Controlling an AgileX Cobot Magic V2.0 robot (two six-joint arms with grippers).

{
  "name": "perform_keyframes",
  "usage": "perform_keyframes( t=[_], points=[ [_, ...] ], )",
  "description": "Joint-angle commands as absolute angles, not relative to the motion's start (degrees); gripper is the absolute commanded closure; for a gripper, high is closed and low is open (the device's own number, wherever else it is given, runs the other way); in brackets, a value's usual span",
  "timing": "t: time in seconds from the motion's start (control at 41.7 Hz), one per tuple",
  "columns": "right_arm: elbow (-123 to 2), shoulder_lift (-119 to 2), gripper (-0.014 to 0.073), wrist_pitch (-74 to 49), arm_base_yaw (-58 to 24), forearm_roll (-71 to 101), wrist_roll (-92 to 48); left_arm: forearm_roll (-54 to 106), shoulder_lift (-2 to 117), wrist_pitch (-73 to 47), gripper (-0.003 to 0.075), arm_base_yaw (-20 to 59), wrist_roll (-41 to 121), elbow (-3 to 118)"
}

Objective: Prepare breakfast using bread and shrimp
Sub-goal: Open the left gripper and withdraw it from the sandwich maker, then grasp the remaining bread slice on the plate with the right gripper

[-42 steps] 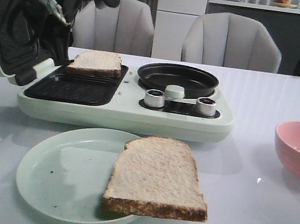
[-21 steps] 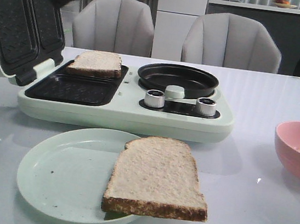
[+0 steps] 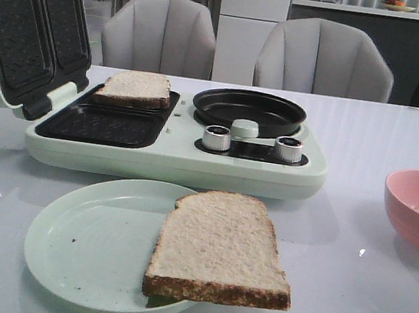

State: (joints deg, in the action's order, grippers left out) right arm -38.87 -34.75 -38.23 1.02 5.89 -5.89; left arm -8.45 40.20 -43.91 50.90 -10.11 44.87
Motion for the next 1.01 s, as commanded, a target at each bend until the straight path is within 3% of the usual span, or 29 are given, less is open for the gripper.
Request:
perform_keyframes(
  t=[0.0, 0.288, 0.648, 0.984],
  points=[
    [-40.86, -35.22, 0.0032, -33.71, 0.98, 5.97, -5.98, -8.45, 39.69, -39.44, 0.0295, 51.31, -10.32, 46.11],
    [-35.41, -40.04, 0.0032, -37.29, 0.93, 25.88, -7.14, -8.45, 39.95, -36.47, 0.0295, 51.31, -10.32, 46.11],
    [-33.74, -61.76, 0.0032, -43.82, 0.64, 52.05, -30.33, -8.45, 39.95, -36.26, 0.0295, 51.31, -10.32, 46.11],
    [-33.8, -78.98, 0.0032, -35.42, -11.68, 72.18, -47.67, -8.45, 39.95, -36.26, 0.0295, 51.31, -10.32, 46.11]
  ],
)
